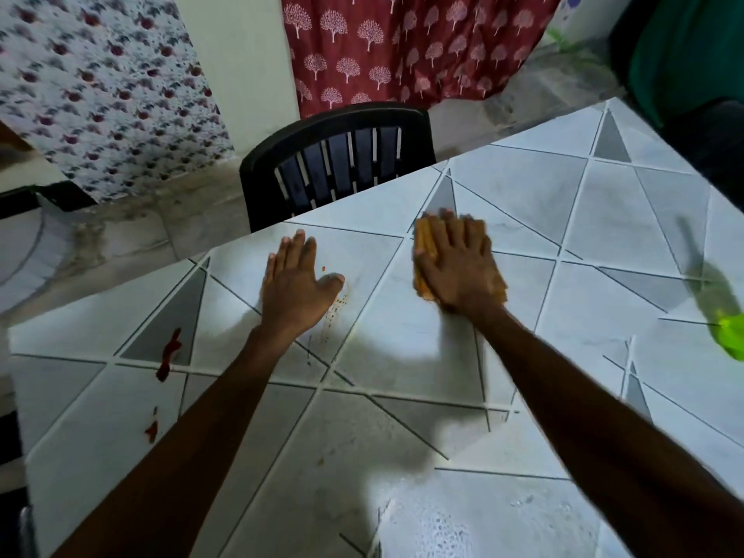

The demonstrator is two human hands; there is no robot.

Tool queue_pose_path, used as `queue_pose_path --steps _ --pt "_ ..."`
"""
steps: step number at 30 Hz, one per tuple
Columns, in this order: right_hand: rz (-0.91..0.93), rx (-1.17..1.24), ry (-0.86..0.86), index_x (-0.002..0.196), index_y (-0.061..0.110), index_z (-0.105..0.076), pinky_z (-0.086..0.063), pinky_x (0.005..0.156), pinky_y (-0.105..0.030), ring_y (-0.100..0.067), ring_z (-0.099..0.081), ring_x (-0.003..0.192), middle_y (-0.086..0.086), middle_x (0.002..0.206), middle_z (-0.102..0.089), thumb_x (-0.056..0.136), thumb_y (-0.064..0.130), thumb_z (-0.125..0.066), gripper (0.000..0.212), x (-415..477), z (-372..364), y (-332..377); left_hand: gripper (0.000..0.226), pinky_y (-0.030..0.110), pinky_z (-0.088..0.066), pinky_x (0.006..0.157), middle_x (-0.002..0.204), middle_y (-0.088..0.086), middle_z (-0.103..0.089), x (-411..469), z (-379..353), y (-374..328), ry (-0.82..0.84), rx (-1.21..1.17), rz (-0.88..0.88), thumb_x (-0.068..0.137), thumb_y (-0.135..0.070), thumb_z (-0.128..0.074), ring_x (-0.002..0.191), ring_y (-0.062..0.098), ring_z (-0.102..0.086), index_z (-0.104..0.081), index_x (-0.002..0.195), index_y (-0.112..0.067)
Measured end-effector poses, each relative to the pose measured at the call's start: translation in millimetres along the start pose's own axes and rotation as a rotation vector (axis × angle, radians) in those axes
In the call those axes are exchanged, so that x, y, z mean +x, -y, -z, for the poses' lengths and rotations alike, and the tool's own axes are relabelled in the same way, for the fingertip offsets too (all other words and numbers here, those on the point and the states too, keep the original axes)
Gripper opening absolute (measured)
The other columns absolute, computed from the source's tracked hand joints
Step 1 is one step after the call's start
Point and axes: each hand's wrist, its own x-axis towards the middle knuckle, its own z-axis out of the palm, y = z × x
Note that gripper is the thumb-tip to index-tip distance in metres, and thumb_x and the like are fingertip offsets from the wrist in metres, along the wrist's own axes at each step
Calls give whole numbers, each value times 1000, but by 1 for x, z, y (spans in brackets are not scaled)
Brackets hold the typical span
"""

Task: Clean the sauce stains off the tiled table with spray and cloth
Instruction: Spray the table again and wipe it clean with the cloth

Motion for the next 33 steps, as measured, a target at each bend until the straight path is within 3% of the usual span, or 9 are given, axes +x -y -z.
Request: queue_pose_path --steps 3,7,11,14,19,23,29,31,33 --pt "261 -36 -1 162 35 -10 -15 122 -58 -33 -3 157 3 171 -7 101 58 -30 68 -63 -14 36 80 42 2 123 166 1 -4 -13 -2 1 -21 47 -29 94 -58 -47 153 21 2 -17 156 -16" --pt "452 -44 69 161 40 -8 -8 126 -49 -24 5 158 11 171 -1 100 58 -43 72 -176 -7 -17 79 44 -7 123 163 4 -21 -20 -3 -5 -83 -43 -37 87 -59 -46 151 25 -11 -34 151 -13" --pt "127 -17 54 159 47 -7 -18 123 -57 -23 -1 158 14 170 -7 96 62 -38 72 -161 5 -95 83 42 -15 122 157 8 -34 -30 -7 -32 -117 -153 -99 81 -61 -41 147 28 -23 -45 144 -9" --pt "-121 6 -39 159 45 -8 -14 123 -57 -31 -6 156 10 170 -9 94 66 -27 71 -103 -1 -76 85 46 -19 120 156 8 -36 -42 -19 -51 -80 -109 -199 79 -65 -38 146 30 -27 -47 143 -9" --pt "150 -18 -54 162 33 -12 -14 122 -59 -30 -1 157 3 171 -6 101 57 -37 70 -155 -20 -26 83 50 -20 120 159 4 -30 -62 -30 -52 -5 8 -330 80 -65 -42 148 29 -23 -43 146 -14" --pt "346 -22 49 161 35 -16 -17 123 -56 -27 0 158 6 171 -8 98 56 -47 74 -266 -14 -71 83 55 -23 118 160 4 -30 -75 -32 -44 -2 108 -386 82 -65 -39 148 29 -23 -43 146 -13" --pt "-198 -1 -34 161 33 -14 -15 121 -62 -36 -8 155 -2 170 -13 95 65 -27 74 -173 -8 -120 83 52 -17 120 161 8 -23 -112 -50 -47 -23 112 -305 84 -61 -45 147 33 -23 -34 150 -12" --pt "-198 -1 -26 161 29 -13 -10 121 -63 -38 -5 155 -6 170 -11 95 64 -29 76 -149 -17 -83 82 53 -21 118 159 11 -27 -130 -56 -51 -41 104 -293 83 -58 -46 145 35 -26 -36 149 -9" --pt "-8 -26 -27 162 29 -12 -10 122 -62 -36 -2 156 -4 171 -9 98 62 -33 75 -171 -24 -56 81 53 -24 117 158 12 -29 -150 -62 -59 -65 100 -269 82 -56 -48 143 36 -29 -39 147 -8"
